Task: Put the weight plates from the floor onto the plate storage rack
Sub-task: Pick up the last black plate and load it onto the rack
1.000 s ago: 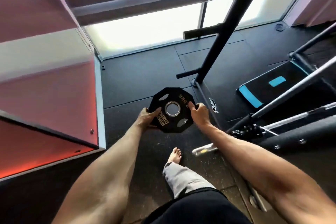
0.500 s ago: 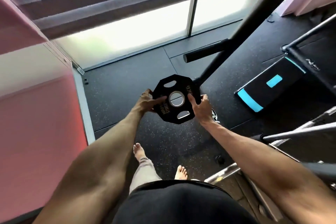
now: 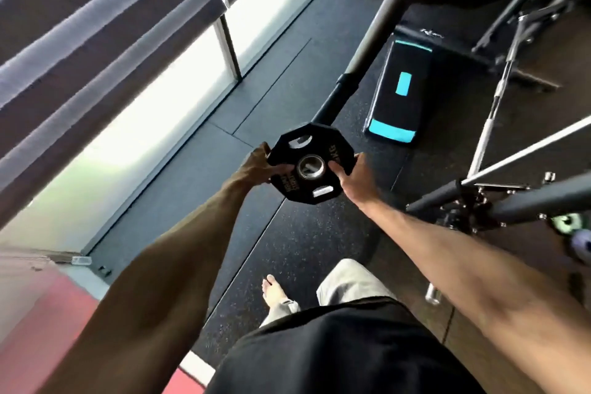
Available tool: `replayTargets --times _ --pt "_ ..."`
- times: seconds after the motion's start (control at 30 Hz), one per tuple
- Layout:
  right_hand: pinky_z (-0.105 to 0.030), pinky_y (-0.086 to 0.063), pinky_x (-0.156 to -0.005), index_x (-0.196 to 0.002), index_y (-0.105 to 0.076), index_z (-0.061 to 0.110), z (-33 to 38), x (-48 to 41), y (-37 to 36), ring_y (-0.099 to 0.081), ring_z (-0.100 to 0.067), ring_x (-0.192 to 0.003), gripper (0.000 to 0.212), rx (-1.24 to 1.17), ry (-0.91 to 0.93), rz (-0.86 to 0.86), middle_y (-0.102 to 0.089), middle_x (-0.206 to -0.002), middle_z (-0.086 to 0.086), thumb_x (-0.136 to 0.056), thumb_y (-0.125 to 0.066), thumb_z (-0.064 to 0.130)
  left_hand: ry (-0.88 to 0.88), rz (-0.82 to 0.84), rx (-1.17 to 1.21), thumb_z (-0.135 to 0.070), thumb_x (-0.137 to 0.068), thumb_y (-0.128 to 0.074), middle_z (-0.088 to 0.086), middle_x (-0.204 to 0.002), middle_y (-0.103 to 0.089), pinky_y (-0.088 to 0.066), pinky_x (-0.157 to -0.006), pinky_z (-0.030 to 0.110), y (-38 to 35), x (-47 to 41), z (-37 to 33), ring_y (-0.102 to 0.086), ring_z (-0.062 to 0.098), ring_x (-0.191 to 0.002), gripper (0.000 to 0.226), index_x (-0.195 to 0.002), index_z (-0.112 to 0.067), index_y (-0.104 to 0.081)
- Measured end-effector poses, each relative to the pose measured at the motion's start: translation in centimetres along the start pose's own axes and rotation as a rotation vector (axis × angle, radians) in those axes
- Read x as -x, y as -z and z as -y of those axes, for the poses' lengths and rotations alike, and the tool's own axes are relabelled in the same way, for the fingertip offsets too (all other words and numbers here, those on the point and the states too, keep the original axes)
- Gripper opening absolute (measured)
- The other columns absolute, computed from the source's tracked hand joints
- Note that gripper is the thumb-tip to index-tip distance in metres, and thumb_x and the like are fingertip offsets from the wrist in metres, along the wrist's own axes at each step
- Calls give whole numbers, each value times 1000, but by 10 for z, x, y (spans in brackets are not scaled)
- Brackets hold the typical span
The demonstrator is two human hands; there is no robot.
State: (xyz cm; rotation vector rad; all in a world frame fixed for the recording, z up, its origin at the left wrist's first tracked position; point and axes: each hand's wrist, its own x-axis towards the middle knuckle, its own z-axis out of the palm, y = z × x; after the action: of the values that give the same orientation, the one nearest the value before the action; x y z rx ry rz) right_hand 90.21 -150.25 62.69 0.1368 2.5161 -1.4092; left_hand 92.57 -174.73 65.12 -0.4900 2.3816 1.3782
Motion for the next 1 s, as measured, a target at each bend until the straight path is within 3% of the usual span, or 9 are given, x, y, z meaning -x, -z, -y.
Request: replayTargets --times 0.1,0.23,0.37,0.5,0.57,0.63,0.7,0.8,1.0 --pt "-22 -35 -67 -101 -42 14 3 -5 -10 -60 -23 -90 52 4 -2 -59 -60 -98 -9 -80 -73 50 -41 83 -54 -34 -68 -88 17 -103 -64 -58 -66 52 17 -30 0 -64 29 -86 54 -89 -16 -42" --pt "-9 -36 -53 -99 -38 16 9 -14 -24 -50 -5 -67 67 45 34 -128 -54 -85 5 -72 -48 77 -117 135 -148 -48 -49 -89 5 -80 -57 -47 -59 46 31 -65 -3 -52 20 -72 63 -77 -23 -39" --pt "-19 -42 -50 -100 -36 18 1 -24 -36 -56 -8 -64 80 72 71 -136 -57 -80 5 -69 -39 92 -193 109 -369 -34 -65 -89 -3 -78 -52 -34 -56 30 40 -94 -9 -48 20 -72 53 -86 -14 -44" --pt "-13 -32 -45 -99 -34 16 3 -25 -36 -50 -5 -60 52 201 82 -152 -51 -74 10 -84 -63 56 -271 193 -407 -28 -78 -81 7 -90 -60 -43 -60 22 42 -109 -17 -63 33 -89 40 -101 -11 -53" --pt "-20 -39 -52 -101 -38 14 -5 -30 -40 -56 -18 -68 48 239 57 -167 -59 -84 -4 -86 -68 47 -223 256 -403 -32 -79 -79 11 -118 -61 -53 -86 29 43 -114 -15 -61 29 -107 65 -131 -8 -49" --pt "-29 -44 -57 -102 -41 11 -6 -34 -46 -62 -26 -74 48 236 45 -179 -63 -90 -13 -86 -70 46 -198 307 -376 -50 -68 -81 12 -133 -56 -50 -99 42 47 -118 -15 -58 30 -118 88 -141 -19 -42" --pt "-28 -43 -57 -104 -44 8 -5 -39 -53 -63 -26 -72 47 261 45 -219 -65 -89 -14 -86 -73 40 -306 333 -427 -59 -66 -80 17 -120 -62 -56 -86 43 49 -133 -12 -65 32 -105 80 -129 -22 -48" --pt "-27 -41 -55 -103 -47 4 0 -43 -55 -59 -20 -65 45 250 22 -307 -64 -84 -8 -86 -75 34 -542 293 -630 -38 -83 -75 7 -85 -68 -56 -62 39 50 -149 -27 -68 26 -72 38 -104 -18 -50" --pt "-22 -49 -53 -106 -55 3 16 -77 -47 -66 -18 -72 43 157 -125 -377 -66 -85 -2 -86 -75 35 -679 242 -662 -32 -83 -76 8 -83 -69 -52 -57 34 45 -183 -59 -67 27 -67 38 -98 -19 -44"
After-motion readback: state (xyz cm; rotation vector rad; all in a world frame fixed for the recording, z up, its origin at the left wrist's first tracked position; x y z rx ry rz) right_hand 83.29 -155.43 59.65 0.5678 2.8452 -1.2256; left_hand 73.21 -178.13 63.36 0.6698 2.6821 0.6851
